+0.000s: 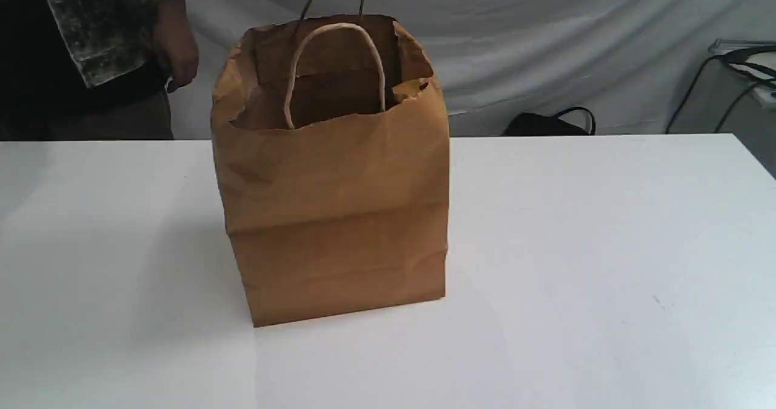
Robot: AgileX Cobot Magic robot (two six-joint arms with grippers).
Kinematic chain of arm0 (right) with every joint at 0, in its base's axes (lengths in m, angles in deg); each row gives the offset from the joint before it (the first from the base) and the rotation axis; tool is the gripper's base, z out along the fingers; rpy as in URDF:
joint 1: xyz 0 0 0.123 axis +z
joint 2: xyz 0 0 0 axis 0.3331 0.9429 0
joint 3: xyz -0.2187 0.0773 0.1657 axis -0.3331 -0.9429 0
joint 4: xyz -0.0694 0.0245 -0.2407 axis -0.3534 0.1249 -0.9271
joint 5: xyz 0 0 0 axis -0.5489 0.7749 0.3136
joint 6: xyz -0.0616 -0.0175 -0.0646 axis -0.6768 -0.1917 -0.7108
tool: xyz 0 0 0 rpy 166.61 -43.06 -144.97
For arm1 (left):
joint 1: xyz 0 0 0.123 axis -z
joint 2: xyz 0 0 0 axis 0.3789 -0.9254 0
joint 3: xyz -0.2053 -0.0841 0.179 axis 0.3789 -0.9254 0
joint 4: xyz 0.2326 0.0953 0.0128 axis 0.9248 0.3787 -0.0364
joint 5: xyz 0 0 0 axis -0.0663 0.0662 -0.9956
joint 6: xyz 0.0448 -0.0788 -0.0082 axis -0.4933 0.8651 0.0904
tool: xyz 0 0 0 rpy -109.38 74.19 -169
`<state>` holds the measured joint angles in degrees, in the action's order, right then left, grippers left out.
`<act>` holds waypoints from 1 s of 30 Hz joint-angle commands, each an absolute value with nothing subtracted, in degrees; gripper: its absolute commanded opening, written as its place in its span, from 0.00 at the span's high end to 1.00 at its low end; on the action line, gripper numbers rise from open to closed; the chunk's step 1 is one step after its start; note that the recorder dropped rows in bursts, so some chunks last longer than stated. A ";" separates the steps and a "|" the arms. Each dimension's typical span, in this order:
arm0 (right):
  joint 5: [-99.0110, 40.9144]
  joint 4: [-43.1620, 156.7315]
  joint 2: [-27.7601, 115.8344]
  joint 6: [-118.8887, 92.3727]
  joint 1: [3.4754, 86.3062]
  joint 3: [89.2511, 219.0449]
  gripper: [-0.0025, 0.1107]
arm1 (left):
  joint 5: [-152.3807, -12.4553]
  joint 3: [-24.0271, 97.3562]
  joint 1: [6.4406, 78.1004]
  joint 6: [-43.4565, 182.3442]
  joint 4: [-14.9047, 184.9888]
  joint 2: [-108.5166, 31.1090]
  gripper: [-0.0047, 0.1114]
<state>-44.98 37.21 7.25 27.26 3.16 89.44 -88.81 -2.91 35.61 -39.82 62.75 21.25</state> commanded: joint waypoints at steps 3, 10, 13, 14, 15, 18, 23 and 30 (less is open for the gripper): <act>-44.86 37.54 7.12 27.15 2.88 89.25 0.98 | -88.03 -7.11 35.88 -24.58 65.45 24.64 0.37; -44.86 37.54 7.12 27.15 2.88 89.25 0.98 | -91.47 -7.13 35.88 33.48 66.81 27.12 0.37; -44.86 37.54 7.12 27.15 2.88 89.25 0.98 | -91.11 -8.11 35.88 53.83 70.12 27.85 0.37; -44.86 37.54 7.12 27.15 2.88 89.25 0.98 | -91.14 -9.16 35.88 62.92 74.30 28.34 0.37; -44.86 37.54 7.12 27.15 2.88 89.25 0.98 | -91.14 -10.05 35.88 68.71 77.83 28.66 0.37; -44.86 37.54 7.12 27.15 2.88 89.25 0.98 | -91.14 -13.38 35.88 81.59 85.99 30.43 0.37; -44.86 37.54 7.12 27.15 2.88 89.25 0.98 | -91.14 -19.35 34.48 83.68 86.92 31.11 0.37; -44.86 37.54 7.12 27.15 2.88 89.25 0.98 | -83.07 -19.81 31.12 81.94 89.15 31.11 0.37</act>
<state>-44.98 37.21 7.25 27.26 3.16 89.44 -85.01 -19.41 31.47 81.89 88.06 30.87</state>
